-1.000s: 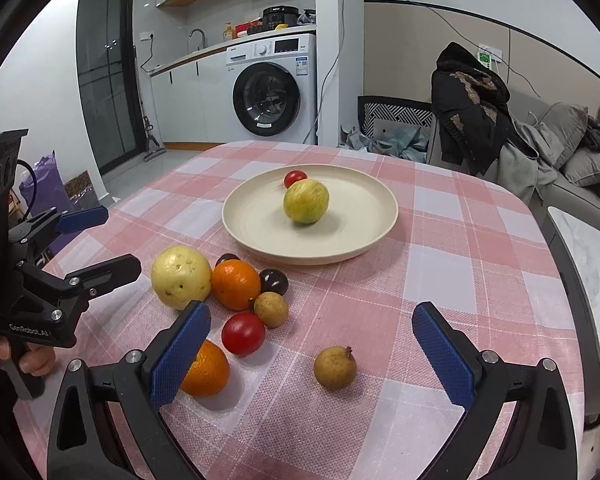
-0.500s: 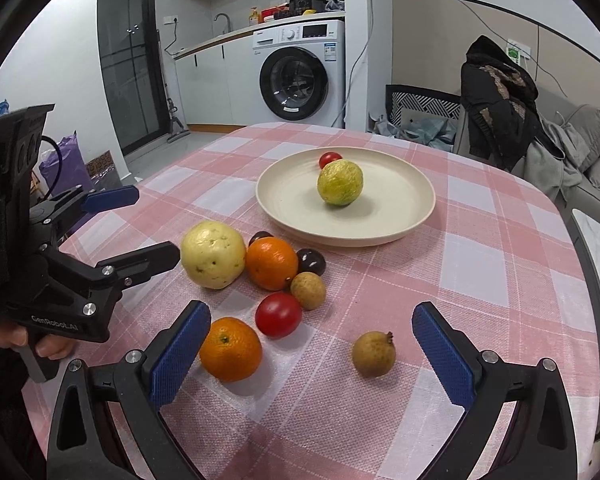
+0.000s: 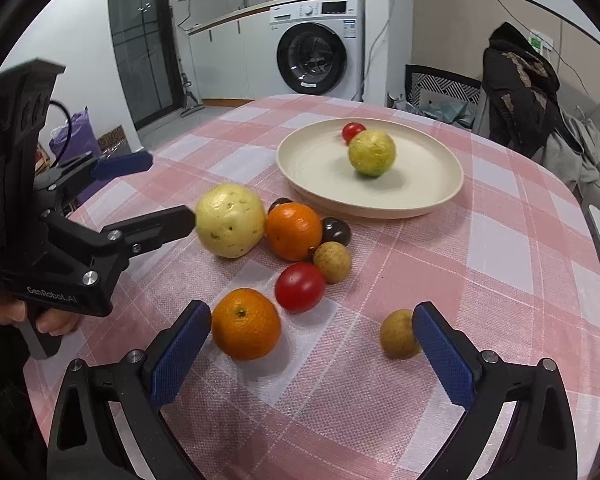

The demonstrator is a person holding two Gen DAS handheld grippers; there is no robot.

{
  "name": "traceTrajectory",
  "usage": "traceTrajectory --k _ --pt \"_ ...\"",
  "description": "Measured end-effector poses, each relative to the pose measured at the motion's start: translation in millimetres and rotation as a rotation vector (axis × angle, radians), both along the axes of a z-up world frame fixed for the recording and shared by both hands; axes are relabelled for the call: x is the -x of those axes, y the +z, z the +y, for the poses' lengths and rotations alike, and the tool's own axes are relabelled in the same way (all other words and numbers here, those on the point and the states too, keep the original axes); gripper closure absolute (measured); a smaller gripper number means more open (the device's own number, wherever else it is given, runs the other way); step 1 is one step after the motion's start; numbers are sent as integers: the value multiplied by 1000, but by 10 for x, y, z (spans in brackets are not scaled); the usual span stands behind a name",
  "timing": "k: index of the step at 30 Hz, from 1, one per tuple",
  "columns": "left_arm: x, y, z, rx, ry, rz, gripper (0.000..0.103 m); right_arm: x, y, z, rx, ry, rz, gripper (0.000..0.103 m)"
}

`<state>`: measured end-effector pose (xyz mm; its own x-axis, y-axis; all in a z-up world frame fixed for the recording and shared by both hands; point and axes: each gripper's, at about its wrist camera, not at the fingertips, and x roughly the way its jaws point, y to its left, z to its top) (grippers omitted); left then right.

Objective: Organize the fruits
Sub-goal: 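Withdraw both tools from the plate back toward the loose fruits, then close the right tool on the small brown pear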

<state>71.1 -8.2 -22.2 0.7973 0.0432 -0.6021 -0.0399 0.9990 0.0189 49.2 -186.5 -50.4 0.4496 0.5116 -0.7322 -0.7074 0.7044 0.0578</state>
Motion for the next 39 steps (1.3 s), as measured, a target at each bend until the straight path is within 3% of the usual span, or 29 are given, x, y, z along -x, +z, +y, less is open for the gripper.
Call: traceTrajectory --k 6,11,16,21,34,39 --pt "-6 -13 39 11 5 6 1 -142 71 -226 -37 -91 -1 0" --pt "-3 -12 45 10 4 7 1 -315 -26 -370 -2 -190 48 1" --pt "-2 -10 46 9 5 7 1 -326 -42 -378 -2 -180 56 4" --pt "1 -13 47 10 5 7 1 -280 -105 -293 29 -135 63 25" --pt "4 -13 49 9 5 6 1 -216 -173 -233 62 -111 64 52" --pt "2 -13 48 10 5 7 1 -216 -166 -237 58 -111 62 70"
